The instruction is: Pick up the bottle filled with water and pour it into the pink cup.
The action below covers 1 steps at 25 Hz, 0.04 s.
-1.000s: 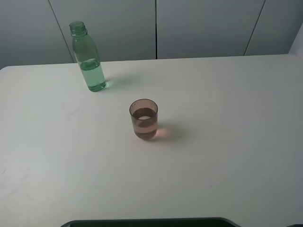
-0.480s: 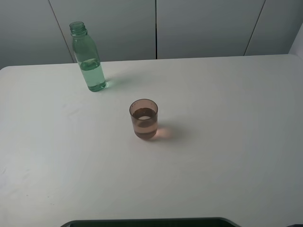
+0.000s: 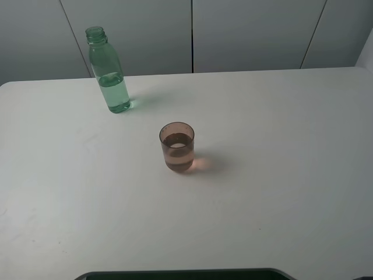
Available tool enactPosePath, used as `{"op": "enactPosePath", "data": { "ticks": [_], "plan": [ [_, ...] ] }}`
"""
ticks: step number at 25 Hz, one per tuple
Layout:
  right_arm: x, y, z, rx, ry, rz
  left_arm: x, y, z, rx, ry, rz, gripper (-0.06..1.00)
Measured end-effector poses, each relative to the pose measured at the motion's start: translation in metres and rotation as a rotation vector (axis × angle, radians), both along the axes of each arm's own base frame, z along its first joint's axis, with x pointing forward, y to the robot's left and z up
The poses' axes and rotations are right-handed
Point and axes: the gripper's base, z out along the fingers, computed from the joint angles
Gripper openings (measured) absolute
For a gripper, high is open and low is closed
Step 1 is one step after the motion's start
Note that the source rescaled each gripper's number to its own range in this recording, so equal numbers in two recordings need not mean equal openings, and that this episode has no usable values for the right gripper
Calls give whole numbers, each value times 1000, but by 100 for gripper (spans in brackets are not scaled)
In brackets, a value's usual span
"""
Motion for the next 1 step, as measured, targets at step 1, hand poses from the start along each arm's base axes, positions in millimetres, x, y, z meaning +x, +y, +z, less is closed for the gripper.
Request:
{"op": "enactPosePath", "data": {
  "ticks": [1],
  "plan": [
    [0,0,0,0,0,0,0,0,0,0,0,0,100]
  ]
}}
